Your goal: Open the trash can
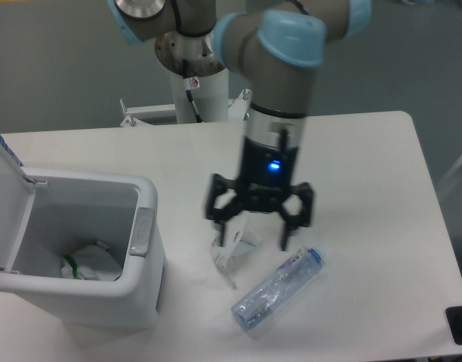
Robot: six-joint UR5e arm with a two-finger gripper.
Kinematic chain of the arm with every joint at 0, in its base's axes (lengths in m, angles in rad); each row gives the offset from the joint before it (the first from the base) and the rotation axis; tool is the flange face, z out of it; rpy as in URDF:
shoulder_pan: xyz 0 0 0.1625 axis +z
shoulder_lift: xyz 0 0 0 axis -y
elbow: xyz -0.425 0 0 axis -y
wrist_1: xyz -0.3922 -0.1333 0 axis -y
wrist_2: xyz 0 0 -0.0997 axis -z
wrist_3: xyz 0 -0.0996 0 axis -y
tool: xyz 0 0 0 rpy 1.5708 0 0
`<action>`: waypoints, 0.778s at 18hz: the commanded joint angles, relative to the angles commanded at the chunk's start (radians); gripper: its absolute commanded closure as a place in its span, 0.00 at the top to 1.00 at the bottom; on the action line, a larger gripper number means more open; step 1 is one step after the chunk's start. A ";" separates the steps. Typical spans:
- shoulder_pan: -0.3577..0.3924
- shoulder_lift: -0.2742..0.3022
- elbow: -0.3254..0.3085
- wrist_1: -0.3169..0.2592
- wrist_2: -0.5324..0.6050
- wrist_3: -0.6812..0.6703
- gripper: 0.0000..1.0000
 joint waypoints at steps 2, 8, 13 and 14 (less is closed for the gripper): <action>0.009 -0.031 -0.005 -0.002 0.095 0.080 1.00; 0.049 -0.123 -0.011 -0.002 0.209 0.347 1.00; 0.049 -0.123 -0.015 -0.003 0.220 0.359 1.00; 0.048 -0.123 -0.018 -0.003 0.221 0.359 1.00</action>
